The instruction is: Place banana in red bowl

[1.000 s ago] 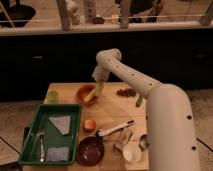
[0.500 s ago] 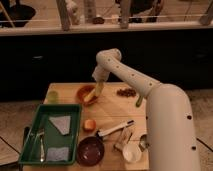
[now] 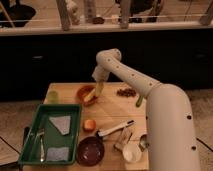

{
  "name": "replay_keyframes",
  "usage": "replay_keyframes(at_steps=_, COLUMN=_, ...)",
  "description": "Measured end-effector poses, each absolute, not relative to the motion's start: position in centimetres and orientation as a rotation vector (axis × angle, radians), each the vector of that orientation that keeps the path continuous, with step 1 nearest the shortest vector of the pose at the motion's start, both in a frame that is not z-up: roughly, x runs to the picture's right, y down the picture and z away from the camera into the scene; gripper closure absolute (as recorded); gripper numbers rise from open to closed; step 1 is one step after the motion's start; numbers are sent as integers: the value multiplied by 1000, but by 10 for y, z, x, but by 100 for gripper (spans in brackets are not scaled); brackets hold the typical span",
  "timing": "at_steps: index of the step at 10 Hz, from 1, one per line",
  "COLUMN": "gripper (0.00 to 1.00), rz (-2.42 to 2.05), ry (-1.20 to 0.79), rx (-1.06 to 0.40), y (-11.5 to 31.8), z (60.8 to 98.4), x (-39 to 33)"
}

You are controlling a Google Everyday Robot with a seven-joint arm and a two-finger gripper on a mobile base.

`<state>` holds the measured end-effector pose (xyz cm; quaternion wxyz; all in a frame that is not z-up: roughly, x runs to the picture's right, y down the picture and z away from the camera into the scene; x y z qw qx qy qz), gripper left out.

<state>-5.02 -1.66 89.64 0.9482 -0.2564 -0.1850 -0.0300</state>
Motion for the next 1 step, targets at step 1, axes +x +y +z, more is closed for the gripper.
replay_keyframes(at_steps=1, gripper=20, rz=-61, ry=-377, rx=-522, y=-17, z=896, x=-50)
